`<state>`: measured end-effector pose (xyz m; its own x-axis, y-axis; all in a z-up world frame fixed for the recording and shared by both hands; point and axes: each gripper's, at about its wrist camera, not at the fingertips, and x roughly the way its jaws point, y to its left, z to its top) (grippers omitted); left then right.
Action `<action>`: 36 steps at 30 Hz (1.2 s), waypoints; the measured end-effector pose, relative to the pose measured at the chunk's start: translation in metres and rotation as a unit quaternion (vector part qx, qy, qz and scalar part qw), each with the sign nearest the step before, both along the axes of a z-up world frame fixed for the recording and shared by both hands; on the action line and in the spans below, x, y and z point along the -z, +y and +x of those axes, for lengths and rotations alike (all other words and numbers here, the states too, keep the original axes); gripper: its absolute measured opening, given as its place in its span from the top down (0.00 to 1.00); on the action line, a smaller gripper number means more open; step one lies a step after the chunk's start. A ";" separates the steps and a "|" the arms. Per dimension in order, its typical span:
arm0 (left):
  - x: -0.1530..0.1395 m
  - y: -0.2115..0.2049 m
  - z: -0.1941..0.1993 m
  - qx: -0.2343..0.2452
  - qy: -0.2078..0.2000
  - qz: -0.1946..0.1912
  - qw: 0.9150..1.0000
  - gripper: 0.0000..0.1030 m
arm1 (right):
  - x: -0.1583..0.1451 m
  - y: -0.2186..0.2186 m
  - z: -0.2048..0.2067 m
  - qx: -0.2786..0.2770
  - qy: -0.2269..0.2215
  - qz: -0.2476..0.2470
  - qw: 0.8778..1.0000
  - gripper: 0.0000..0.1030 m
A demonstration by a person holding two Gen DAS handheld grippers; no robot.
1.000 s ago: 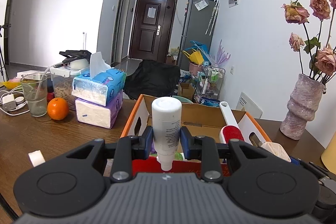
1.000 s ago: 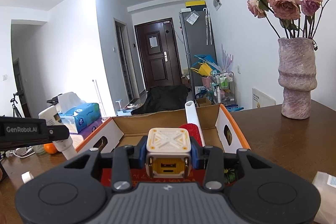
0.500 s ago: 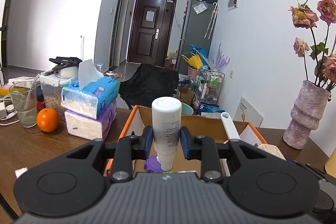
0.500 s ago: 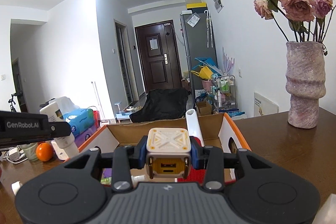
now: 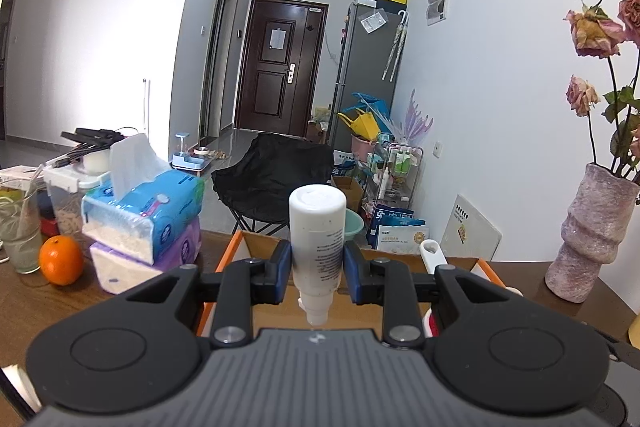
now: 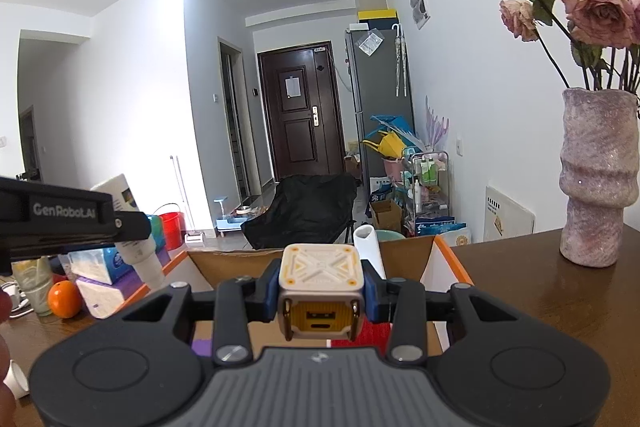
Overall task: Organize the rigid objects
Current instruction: 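Lift the white lotion bottle and beige cube and carry both over the box, then open both grippers to drop the lotion bottle and beige cube into the box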
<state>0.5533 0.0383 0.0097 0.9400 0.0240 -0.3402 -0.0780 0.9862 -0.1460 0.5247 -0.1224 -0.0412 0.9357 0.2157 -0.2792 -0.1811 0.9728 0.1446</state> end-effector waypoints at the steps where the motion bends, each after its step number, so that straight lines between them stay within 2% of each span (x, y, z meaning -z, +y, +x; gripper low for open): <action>1: 0.000 -0.001 0.003 0.001 0.000 0.001 1.000 0.72 | 0.000 0.000 0.003 0.000 0.000 -0.001 1.000 0.63; 12: 0.009 0.003 0.029 -0.008 0.014 0.011 1.000 0.72 | 0.006 0.017 0.025 -0.011 0.003 -0.020 1.000 0.63; 20: 0.023 0.002 0.042 -0.018 0.035 0.036 0.999 0.72 | 0.009 0.015 0.037 -0.010 0.018 -0.023 1.000 0.63; 25: 0.031 -0.002 0.045 -0.024 0.041 0.057 0.997 0.72 | 0.010 0.015 0.036 -0.012 0.020 -0.029 0.999 0.63; 32: 0.031 -0.005 0.042 -0.023 0.041 0.061 0.997 0.70 | 0.008 0.016 0.041 -0.018 0.029 -0.042 0.999 0.63; 33: 0.030 -0.004 0.042 -0.023 0.040 0.060 0.997 0.58 | 0.007 0.016 0.041 -0.013 0.029 -0.043 0.999 0.57; 34: 0.029 -0.004 0.041 -0.027 0.040 0.060 0.997 0.36 | 0.007 0.016 0.041 -0.005 0.030 -0.044 0.999 0.39; 35: 0.027 -0.003 0.039 -0.031 0.035 0.062 0.997 0.25 | 0.006 0.015 0.042 0.003 0.031 -0.043 0.999 0.28; 36: 0.026 -0.003 0.036 -0.039 0.028 0.067 0.997 0.10 | 0.006 0.015 0.040 0.010 0.027 -0.042 0.999 0.09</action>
